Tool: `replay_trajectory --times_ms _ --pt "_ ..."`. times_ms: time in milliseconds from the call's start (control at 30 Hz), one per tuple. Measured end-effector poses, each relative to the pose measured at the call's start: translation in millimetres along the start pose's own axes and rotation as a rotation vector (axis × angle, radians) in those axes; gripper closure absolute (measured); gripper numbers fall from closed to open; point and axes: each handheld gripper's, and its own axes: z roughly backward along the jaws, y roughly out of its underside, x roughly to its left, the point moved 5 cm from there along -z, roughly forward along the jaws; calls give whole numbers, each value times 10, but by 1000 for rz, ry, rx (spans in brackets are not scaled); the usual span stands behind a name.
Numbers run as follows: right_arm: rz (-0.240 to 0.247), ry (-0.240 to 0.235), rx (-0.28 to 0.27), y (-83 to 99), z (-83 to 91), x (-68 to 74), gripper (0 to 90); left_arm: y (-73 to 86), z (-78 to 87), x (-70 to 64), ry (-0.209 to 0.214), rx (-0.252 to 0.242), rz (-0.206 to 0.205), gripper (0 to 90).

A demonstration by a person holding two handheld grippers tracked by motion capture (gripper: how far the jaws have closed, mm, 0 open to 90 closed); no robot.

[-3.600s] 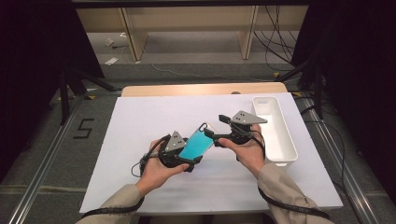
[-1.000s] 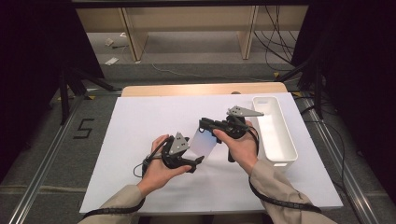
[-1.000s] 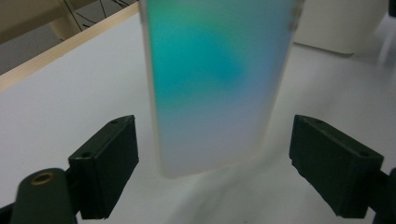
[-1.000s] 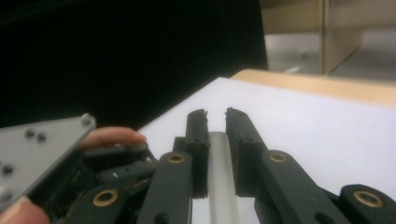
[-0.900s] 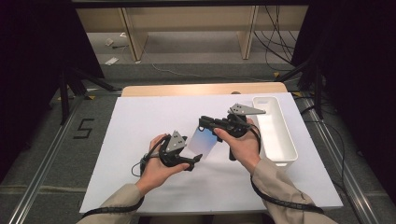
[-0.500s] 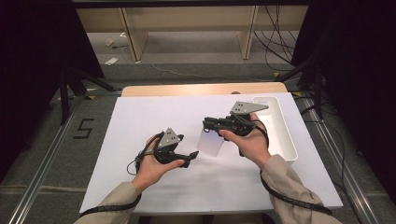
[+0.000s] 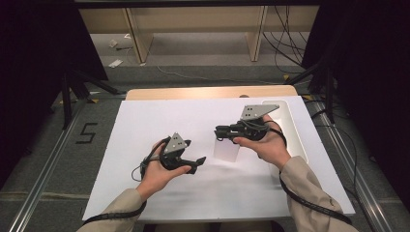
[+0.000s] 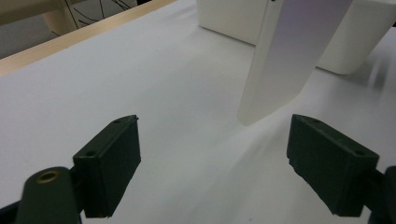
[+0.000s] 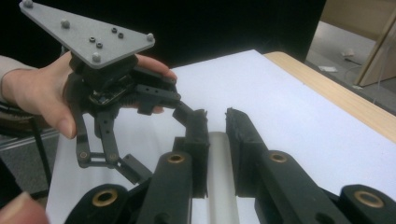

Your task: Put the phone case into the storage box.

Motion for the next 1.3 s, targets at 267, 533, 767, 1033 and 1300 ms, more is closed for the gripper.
replay_trajectory --times_ms 267,533,767,1033,1300 --pt "25 -51 33 23 -20 44 801 1 -9 -30 17 1 -8 184" --pt "35 -62 35 29 -24 50 801 -4 -10 -38 25 -3 -11 196" --pt "44 -79 38 15 -28 79 801 -12 -32 -85 58 -3 -27 217" --pt "53 -131 32 -9 -56 155 801 0 -84 -177 104 11 -54 232" --pt "61 -161 32 -24 -107 228 801 53 -149 -259 159 41 -84 298"
